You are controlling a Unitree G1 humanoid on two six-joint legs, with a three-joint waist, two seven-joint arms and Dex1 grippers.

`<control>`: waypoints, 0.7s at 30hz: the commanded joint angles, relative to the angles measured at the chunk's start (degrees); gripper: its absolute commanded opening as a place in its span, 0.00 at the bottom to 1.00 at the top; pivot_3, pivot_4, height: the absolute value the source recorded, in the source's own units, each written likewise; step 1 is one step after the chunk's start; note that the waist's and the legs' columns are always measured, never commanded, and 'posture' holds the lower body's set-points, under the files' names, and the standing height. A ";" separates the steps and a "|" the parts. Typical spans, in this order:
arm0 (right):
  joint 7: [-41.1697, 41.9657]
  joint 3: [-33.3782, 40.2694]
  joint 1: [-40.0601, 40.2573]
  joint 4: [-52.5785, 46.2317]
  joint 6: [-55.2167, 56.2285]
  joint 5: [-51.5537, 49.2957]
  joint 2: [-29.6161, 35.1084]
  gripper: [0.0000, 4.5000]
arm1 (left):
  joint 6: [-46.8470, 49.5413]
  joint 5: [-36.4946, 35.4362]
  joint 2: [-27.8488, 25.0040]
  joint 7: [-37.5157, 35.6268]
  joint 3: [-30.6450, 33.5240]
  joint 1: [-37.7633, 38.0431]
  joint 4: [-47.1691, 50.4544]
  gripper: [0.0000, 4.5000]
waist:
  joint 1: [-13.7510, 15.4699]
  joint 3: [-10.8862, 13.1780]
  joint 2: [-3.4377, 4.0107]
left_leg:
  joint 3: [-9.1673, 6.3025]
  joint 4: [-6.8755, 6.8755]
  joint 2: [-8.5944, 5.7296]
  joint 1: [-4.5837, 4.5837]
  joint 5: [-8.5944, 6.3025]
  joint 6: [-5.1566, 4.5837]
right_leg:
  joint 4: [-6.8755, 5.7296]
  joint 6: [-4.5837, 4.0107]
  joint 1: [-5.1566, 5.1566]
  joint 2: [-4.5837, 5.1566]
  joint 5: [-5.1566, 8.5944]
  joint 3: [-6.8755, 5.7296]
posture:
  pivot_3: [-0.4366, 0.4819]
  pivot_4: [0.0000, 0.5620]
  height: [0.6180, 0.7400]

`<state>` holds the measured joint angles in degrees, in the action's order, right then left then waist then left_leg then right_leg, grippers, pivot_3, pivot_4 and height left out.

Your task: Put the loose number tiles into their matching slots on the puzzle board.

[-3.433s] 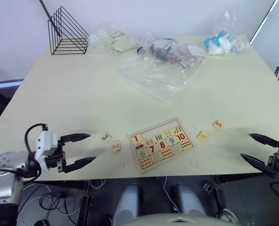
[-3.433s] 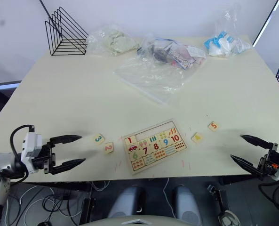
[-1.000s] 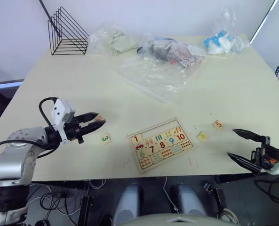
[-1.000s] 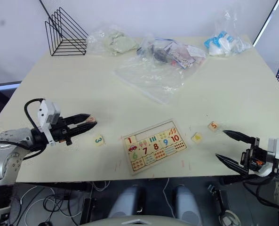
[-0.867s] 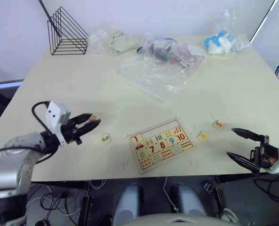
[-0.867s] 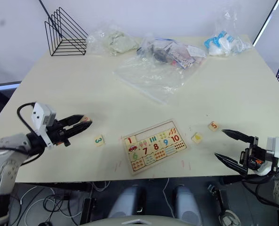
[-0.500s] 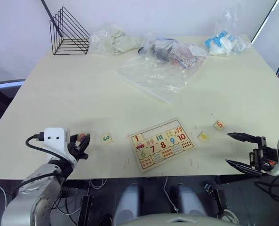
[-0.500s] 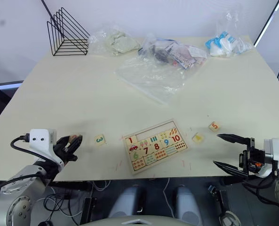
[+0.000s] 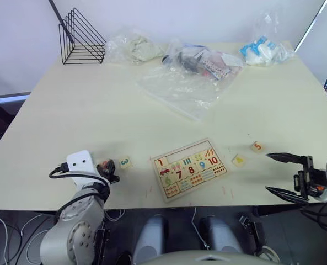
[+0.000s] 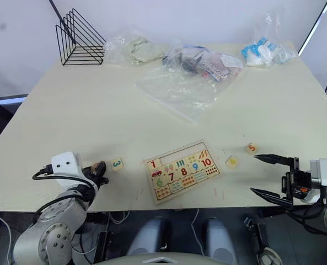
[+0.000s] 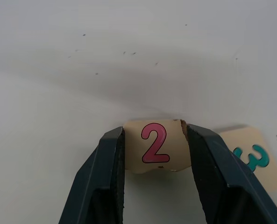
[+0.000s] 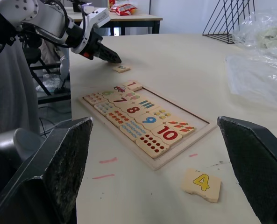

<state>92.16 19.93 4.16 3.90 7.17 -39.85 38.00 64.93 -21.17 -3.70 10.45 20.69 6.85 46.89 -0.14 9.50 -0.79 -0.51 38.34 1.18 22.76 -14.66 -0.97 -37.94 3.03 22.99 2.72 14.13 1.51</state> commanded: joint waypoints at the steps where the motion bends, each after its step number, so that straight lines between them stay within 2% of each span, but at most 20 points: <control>1: 0.33 0.71 -0.14 -0.05 0.86 -0.65 0.25 1.00 | 1.58 0.84 2.19 1.68 0.29 -0.48 2.84 0.55 | -0.02 0.00 0.00 | -0.01 0.00 0.00 0.00 0.00 0.00 | 0.00 0.00 0.00 0.00 0.00 0.01 | 0.48 0.27 1.00; 3: 0.33 0.73 -0.13 0.04 0.94 -0.58 0.18 1.00 | 1.71 0.76 2.35 1.27 0.16 -0.77 3.34 0.69 | -0.08 0.00 0.00 | -0.01 0.00 0.00 0.00 0.00 0.00 | 0.01 0.00 0.00 0.00 0.00 0.01 | 0.48 0.27 1.00; 6: 0.31 0.82 0.14 0.04 1.05 -0.55 0.08 1.00 | 1.57 -0.32 1.51 -0.95 1.27 -0.46 5.71 0.97 | -0.12 0.00 0.00 | 0.02 0.00 0.00 0.00 0.00 0.00 | 0.01 0.00 0.00 0.00 0.00 0.01 | 0.48 0.27 1.00; 7: 0.25 0.85 0.19 0.10 1.11 -0.50 0.04 1.00 | 1.16 -0.69 0.75 -1.98 1.80 -0.24 6.43 0.99 | -0.15 0.00 -0.01 | 0.01 0.00 0.00 0.00 0.00 0.00 | 0.01 0.00 0.00 0.00 0.00 0.00 | 0.48 0.27 1.00; 12: -0.13 0.92 0.53 -0.29 1.19 -0.49 -0.16 1.00 | -4.22 -1.27 -7.06 -10.30 2.54 2.35 6.68 0.99 | -0.20 0.00 0.00 | 0.03 0.00 0.00 0.00 0.00 0.00 | 0.02 -0.01 0.00 0.00 0.01 -0.01 | 0.48 0.27 1.00; 16: -0.87 1.14 1.35 -1.27 1.08 -0.81 -0.59 1.00 | -14.18 -3.10 -18.26 -24.87 7.66 5.01 -2.34 0.99 | -0.25 0.00 0.03 | 0.07 -0.03 0.01 -0.01 0.00 0.01 | 0.02 -0.22 0.01 -0.01 0.13 -0.02 | 0.48 0.27 1.00; 21: -2.22 1.38 2.20 -2.69 0.89 -1.36 -1.45 1.00 | -28.52 -6.90 -30.01 -47.52 8.98 5.01 -17.72 0.99 | -0.15 0.02 0.05 | 0.15 -0.03 0.03 -0.01 0.00 0.00 | 0.06 -0.26 0.02 0.02 0.16 -0.03 | 0.48 0.27 1.00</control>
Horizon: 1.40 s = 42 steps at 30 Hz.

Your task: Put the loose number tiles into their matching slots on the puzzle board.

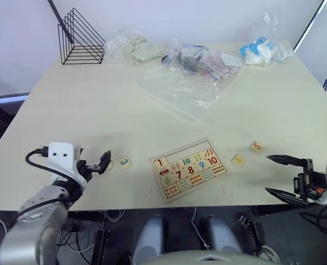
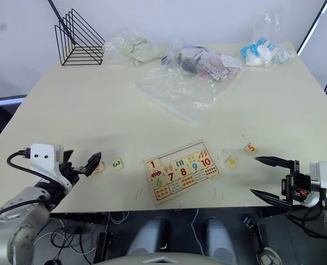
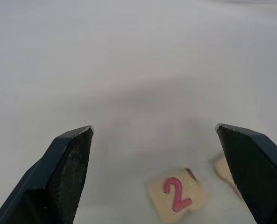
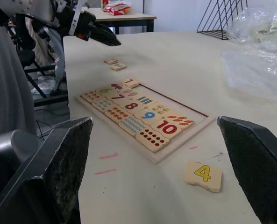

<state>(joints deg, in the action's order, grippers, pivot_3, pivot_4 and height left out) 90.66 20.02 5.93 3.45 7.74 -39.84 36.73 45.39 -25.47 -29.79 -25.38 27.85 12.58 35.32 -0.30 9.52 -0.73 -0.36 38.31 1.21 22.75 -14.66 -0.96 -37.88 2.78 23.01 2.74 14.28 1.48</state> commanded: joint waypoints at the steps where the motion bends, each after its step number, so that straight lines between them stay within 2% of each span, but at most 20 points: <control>1: -1.01 1.30 0.62 -2.70 0.21 -1.40 -0.34 1.00 | -12.78 -3.26 -5.85 -17.09 2.00 -0.82 -9.61 0.99 | 0.01 0.00 -0.01 | 0.01 0.01 0.00 0.01 0.00 0.00 | 0.01 0.00 0.00 0.00 0.00 -0.02 | 0.48 0.27 1.00; 5: -1.82 1.47 1.41 -3.98 -0.03 -1.68 -0.53 1.00 | -27.34 -5.16 -12.16 -38.85 2.07 0.66 -22.46 0.99 | -0.18 0.01 0.00 | 0.17 -0.03 0.04 0.02 0.00 0.00 | 0.02 -0.01 0.04 0.00 0.01 -0.03 | 0.48 0.27 1.00; 8: -2.13 1.63 1.81 -4.34 -0.04 -1.89 -0.49 1.00 | -35.33 -5.23 -14.67 -47.78 1.85 -1.94 -32.75 0.99 | -0.25 0.02 0.02 | 0.23 -0.06 0.06 0.02 -0.01 0.00 | 0.02 -0.02 0.07 0.01 0.01 -0.03 | 0.48 0.27 1.00; 12: -2.77 1.70 2.19 -5.12 -0.19 -2.11 -0.48 1.00 | -44.56 -2.83 -20.07 -61.42 -2.36 -11.37 -50.26 0.99 | 0.18 0.01 -0.02 | 0.18 -0.01 0.06 0.06 0.00 0.00 | 0.01 -0.01 0.06 -0.02 0.01 -0.12 | 0.48 0.27 1.00; 14: -2.94 1.68 2.09 -5.32 -0.43 -2.21 -0.41 1.00 | -49.10 -1.41 -21.81 -65.78 -4.90 -15.45 -56.47 0.99 | 0.43 0.02 -0.02 | 0.20 -0.01 0.06 0.06 0.00 0.00 | 0.02 0.00 0.05 0.00 0.01 -0.11 | 0.48 0.27 1.00; 17: -2.50 1.21 1.88 -5.66 -0.90 -2.25 -0.23 1.00 | -58.19 -0.59 -25.83 -67.12 -14.84 -22.96 -66.71 0.99 | 0.28 0.01 -0.04 | 0.22 -0.01 0.05 0.08 -0.01 0.00 | 0.01 0.23 0.07 -0.02 -0.12 -0.11 | 0.48 0.27 1.00; 21: -1.81 0.83 1.06 -5.64 -1.28 -2.20 0.00 1.00 | -67.30 -0.50 -29.85 -67.12 -27.71 -29.35 -74.87 0.99 | 0.11 0.02 -0.04 | 0.19 -0.01 0.06 0.08 -0.01 0.00 | -0.03 0.23 0.07 -0.03 -0.13 -0.12 | 0.48 0.27 1.00; 27: -1.60 0.70 0.29 -5.49 -1.60 -2.10 0.15 1.00 | -72.43 -0.50 -31.46 -67.12 -38.09 -38.28 -84.96 0.99 | -0.05 0.03 -0.05 | 0.16 0.00 0.05 0.10 -0.01 0.00 | -0.06 0.24 0.08 -0.06 -0.13 -0.13 | 0.48 0.27 1.00; 32: -1.60 0.94 0.20 -5.49 -1.50 -1.95 0.11 1.00 | -73.20 -1.34 -31.79 -67.12 -42.72 -39.67 -87.71 0.99 | -0.22 0.04 -0.04 | 0.16 -0.01 0.06 0.11 -0.01 0.00 | -0.06 0.24 0.08 -0.06 -0.13 -0.12 | 0.48 0.27 1.00; 40: -1.67 1.13 -0.01 -5.18 -1.30 -1.71 0.23 1.00 | -70.44 -1.90 -30.16 -67.12 -41.79 -40.91 -89.65 0.99 | -0.25 0.04 -0.04 | 0.15 0.00 0.06 0.10 -0.01 -0.01 | -0.08 0.24 0.08 -0.06 -0.13 -0.13 | 0.48 0.27 1.00; 41: -1.61 1.19 -0.09 -5.05 -1.32 -1.70 0.33 1.00 | -71.31 -1.87 -30.41 -67.12 -42.20 -40.32 -89.37 0.88 | -0.26 0.04 -0.04 | 0.15 0.00 0.06 0.11 -0.01 -0.01 | -0.08 0.24 0.08 -0.06 -0.13 -0.13 | 0.48 0.27 1.00; 42: -1.56 1.23 -0.14 -4.97 -1.33 -1.70 0.40 1.00 | -71.91 -1.86 -30.59 -67.12 -42.46 -39.89 -89.15 0.83 | -0.26 0.04 -0.04 | 0.15 0.00 0.06 0.11 -0.01 0.00 | -0.08 0.24 0.08 -0.06 -0.13 -0.13 | 0.48 0.27 1.00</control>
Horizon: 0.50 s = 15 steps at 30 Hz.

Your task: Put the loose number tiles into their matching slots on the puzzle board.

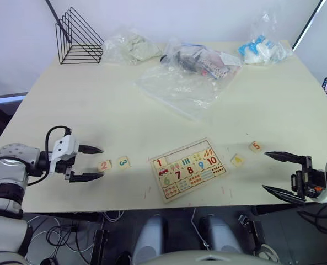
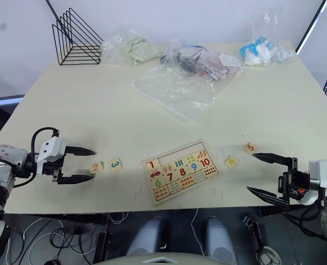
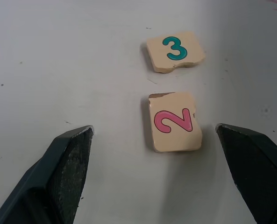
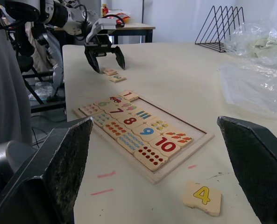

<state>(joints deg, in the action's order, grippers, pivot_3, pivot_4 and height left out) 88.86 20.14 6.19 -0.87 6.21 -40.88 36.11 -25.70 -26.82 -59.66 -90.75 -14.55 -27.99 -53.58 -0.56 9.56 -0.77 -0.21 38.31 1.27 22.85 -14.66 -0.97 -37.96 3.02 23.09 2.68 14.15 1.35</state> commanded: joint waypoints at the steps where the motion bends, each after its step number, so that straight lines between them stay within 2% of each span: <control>1: 0.25 1.13 -0.44 -0.59 0.19 -0.66 1.05 1.00 | -0.29 -1.03 -0.62 -1.75 0.26 0.90 -0.12 0.69 | 0.00 0.00 0.00 | 0.00 0.00 0.00 0.00 0.00 0.00 | 0.00 0.00 0.00 0.00 0.00 0.00 | 0.48 0.27 1.00; 2: 0.31 1.14 -0.42 -0.57 0.19 -0.66 1.09 1.00 | -0.32 -1.33 -0.64 -1.75 0.22 1.18 0.26 0.60 | 0.01 0.00 0.00 | 0.00 0.00 0.00 0.00 0.00 0.00 | 0.00 0.00 0.00 0.00 0.00 0.00 | 0.48 0.27 1.00; 3: 0.33 1.12 -0.43 -0.56 0.18 -0.66 1.12 1.00 | -0.59 -1.51 -0.70 -1.75 0.04 1.50 0.61 0.45 | 0.00 0.00 0.00 | 0.01 0.00 0.00 0.00 0.00 0.00 | 0.00 0.00 0.00 0.00 0.00 0.00 | 0.48 0.27 1.00; 5: 0.37 1.07 -0.44 -0.54 0.17 -0.71 1.18 1.00 | -0.70 -2.08 -0.84 -1.75 -0.34 2.16 1.46 0.25 | 0.00 0.00 0.00 | 0.01 0.00 0.00 0.00 0.00 0.00 | 0.00 0.00 0.00 0.00 0.00 0.00 | 0.48 0.27 1.00; 6: 0.41 1.06 -0.47 -0.49 0.17 -0.74 1.20 1.00 | -0.50 -2.51 -0.90 -1.75 -0.49 2.48 1.90 0.20 | 0.00 0.00 0.00 | 0.00 0.00 0.00 -0.01 0.00 0.00 | 0.00 0.00 0.00 0.00 0.00 0.00 | 0.48 0.27 1.00; 15: 0.52 0.85 -0.54 -0.36 0.23 -0.66 0.93 1.00 | -0.26 -3.96 -1.67 -1.75 -0.68 3.09 2.78 0.20 | 0.04 0.00 0.00 | 0.01 0.00 0.00 0.00 0.00 0.00 | 0.00 0.00 0.00 0.01 0.00 0.01 | 0.48 0.27 1.00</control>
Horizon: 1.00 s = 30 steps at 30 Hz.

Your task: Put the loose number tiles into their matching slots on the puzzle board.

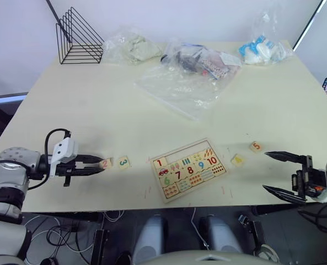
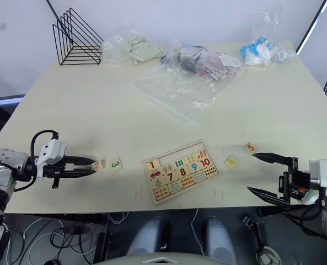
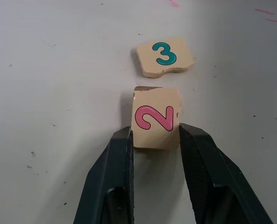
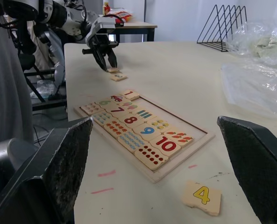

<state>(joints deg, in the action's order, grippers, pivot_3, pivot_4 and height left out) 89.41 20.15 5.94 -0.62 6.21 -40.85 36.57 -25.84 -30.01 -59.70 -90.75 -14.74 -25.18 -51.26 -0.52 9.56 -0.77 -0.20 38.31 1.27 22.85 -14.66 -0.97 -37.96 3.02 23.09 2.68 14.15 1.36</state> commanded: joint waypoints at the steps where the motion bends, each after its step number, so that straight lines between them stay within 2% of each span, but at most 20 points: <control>1: -0.06 0.83 -0.31 -0.63 0.22 -0.70 0.42 1.00 | 0.29 -0.93 -1.87 -1.75 -0.34 0.18 0.80 0.20 | 0.00 0.00 0.00 | 0.00 0.00 0.00 0.00 0.00 0.00 | 0.00 0.00 0.00 0.00 0.00 0.00 | 0.48 0.27 1.00; 8: -0.44 0.69 -0.40 -0.74 0.11 -0.92 -0.09 1.00 | 4.58 -1.92 -6.21 -1.75 -0.43 3.00 8.98 0.20 | -0.05 0.01 0.00 | -0.01 -0.01 0.02 0.00 0.00 0.00 | 0.00 0.00 0.00 0.00 0.00 0.00 | 0.48 0.27 1.00; 13: -0.27 0.43 -0.34 -0.35 0.35 -0.77 -0.48 1.00 | 14.57 -3.52 -10.62 -1.47 4.23 7.13 23.27 0.20 | 0.07 0.04 -0.01 | -0.01 -0.01 0.04 0.01 0.00 0.00 | 0.01 0.00 0.00 0.01 0.01 0.00 | 0.48 0.27 1.00; 17: -1.01 0.06 -0.27 -1.04 0.58 -0.71 -1.49 1.00 | 28.08 -5.23 -12.74 5.53 9.64 10.65 39.78 0.20 | 0.12 0.07 0.00 | -0.02 -0.01 0.10 0.01 0.00 0.00 | 0.01 0.00 0.00 0.01 0.01 0.01 | 0.48 0.27 1.00; 22: -2.44 0.23 0.33 -2.65 0.45 -1.18 -2.37 1.00 | 41.85 -7.15 -12.06 12.84 14.03 11.40 53.84 0.20 | -0.02 0.11 0.05 | -0.02 -0.02 0.10 0.01 0.00 0.00 | 0.01 0.01 0.00 -0.01 0.02 0.02 | 0.48 0.27 1.00; 30: -6.25 0.30 3.02 -6.59 -0.38 -1.13 -3.02 1.00 | 58.92 -5.47 -8.76 20.96 11.38 4.71 66.75 0.20 | 0.00 0.12 0.04 | -0.02 -0.01 0.01 0.01 0.00 0.00 | 0.01 0.03 0.00 -0.05 0.03 0.04 | 0.48 0.27 1.00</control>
<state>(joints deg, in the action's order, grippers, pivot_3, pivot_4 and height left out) 83.83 19.49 8.82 -4.80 5.81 -40.97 33.38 29.75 -35.12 -68.51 -71.34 -3.27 -18.70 12.12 -0.52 9.68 -0.73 -0.22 38.30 1.28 22.86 -14.66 -0.97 -37.95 3.05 23.09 2.63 14.18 1.40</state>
